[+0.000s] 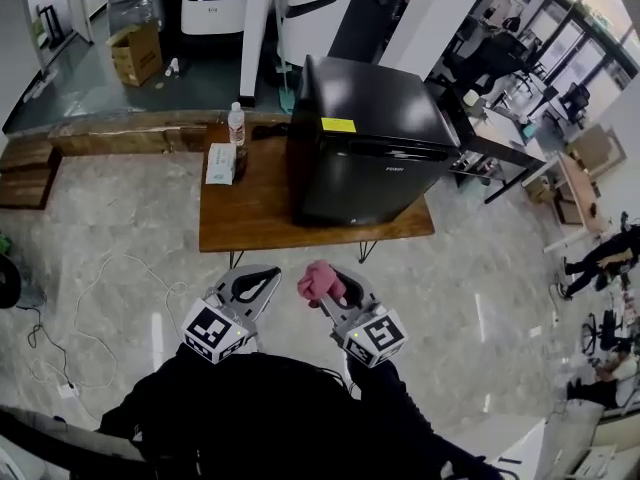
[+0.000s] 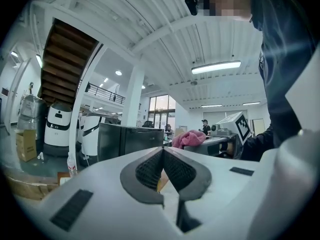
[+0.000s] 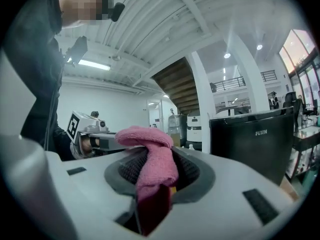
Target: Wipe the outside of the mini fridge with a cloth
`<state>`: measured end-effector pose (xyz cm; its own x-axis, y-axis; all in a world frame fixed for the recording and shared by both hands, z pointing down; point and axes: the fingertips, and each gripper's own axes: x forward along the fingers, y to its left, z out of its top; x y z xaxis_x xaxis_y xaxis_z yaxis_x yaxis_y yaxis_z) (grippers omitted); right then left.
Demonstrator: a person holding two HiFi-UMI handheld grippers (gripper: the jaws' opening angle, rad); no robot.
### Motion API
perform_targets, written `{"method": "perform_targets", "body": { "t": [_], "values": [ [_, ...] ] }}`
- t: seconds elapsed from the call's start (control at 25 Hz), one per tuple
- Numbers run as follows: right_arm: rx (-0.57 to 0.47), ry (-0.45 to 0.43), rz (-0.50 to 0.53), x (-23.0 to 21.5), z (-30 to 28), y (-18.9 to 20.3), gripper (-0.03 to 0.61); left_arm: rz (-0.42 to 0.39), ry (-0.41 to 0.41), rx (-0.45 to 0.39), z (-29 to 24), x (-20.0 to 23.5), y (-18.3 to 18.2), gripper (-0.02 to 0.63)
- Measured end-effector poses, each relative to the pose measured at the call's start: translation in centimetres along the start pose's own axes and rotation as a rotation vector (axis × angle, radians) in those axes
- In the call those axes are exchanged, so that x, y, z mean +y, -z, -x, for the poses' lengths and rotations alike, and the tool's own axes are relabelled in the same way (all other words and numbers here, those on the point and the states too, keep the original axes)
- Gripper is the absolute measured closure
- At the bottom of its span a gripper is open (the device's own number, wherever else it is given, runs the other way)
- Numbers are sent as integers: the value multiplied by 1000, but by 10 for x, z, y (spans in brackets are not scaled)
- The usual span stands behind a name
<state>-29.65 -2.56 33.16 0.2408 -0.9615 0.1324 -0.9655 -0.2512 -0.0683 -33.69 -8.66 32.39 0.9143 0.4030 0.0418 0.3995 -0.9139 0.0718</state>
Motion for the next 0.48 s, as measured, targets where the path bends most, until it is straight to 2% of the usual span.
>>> {"method": "perform_targets", "body": {
  "t": [0.12, 0.28, 0.48],
  "values": [
    [14, 61, 51, -24, -21, -14, 448, -7, 20, -3, -13, 29, -7, 607],
    [27, 130, 174, -58, -45, -36, 448, -10, 22, -9, -31, 67, -15, 607],
    [29, 140, 306, -113, -69, -92, 448, -23, 9, -36, -67, 108, -39, 607]
  ]
}}
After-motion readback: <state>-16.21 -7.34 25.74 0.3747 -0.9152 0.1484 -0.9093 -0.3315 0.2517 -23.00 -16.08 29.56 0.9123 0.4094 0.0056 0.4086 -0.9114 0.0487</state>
